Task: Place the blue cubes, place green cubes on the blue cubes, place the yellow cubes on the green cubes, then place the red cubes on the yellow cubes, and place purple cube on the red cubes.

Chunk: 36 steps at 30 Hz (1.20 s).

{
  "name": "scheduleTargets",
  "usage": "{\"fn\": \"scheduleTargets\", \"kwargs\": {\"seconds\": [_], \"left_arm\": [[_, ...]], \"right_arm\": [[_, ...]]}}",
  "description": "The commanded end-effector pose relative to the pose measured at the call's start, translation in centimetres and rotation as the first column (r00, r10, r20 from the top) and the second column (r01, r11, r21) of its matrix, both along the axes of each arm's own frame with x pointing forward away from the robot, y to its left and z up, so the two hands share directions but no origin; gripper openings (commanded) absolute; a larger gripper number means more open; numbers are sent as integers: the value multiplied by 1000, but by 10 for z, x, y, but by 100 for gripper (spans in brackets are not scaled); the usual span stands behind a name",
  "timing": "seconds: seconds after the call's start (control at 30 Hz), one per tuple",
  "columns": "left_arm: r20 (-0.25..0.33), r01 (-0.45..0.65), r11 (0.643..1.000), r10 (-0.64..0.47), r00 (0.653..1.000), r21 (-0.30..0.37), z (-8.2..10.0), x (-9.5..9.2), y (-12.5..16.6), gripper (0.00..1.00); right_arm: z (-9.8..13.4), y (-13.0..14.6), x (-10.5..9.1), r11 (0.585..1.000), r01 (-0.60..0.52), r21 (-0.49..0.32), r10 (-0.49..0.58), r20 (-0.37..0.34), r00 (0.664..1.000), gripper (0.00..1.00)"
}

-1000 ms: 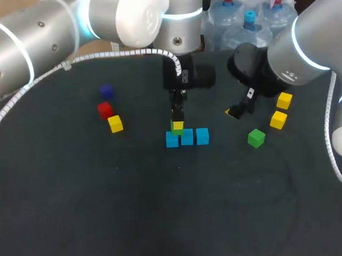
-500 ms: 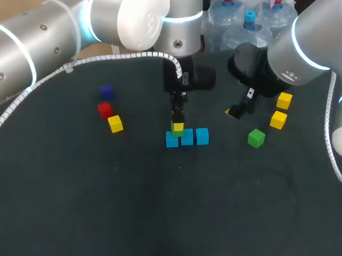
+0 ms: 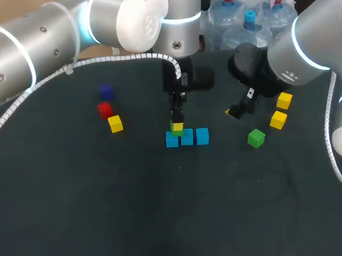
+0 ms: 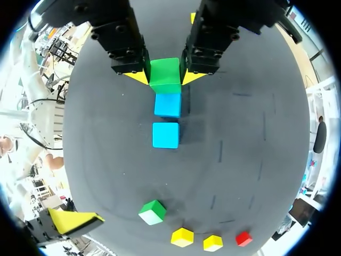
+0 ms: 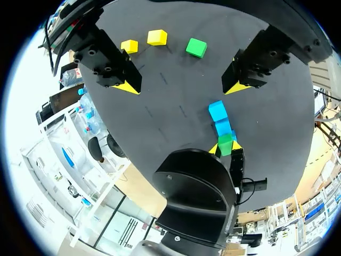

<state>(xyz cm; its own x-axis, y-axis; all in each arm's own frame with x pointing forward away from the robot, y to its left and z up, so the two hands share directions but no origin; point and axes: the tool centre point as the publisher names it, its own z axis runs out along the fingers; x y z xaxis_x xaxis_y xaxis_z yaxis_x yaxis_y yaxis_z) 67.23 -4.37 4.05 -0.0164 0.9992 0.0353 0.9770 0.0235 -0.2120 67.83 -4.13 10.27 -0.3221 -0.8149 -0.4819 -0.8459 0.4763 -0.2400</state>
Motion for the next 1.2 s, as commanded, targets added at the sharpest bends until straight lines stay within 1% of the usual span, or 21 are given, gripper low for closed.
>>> {"fn": "scheduleTargets", "kwargs": {"seconds": [0.03,0.77,1.2], "left_arm": [[4,-2,1000,2,1000,-2,0,0,0,0],[-4,-10,1000,10,1000,-4,-6,1,0,0],[-5,-9,1000,9,1000,-5,-6,1,0,0]], "right_arm": [[-1,0,-3,1000,7,-1,-7,10,1000,100],[-1,0,-3,1000,7,-1,-7,10,1000,100],[-1,0,-3,1000,7,-1,-7,10,1000,100]]}}
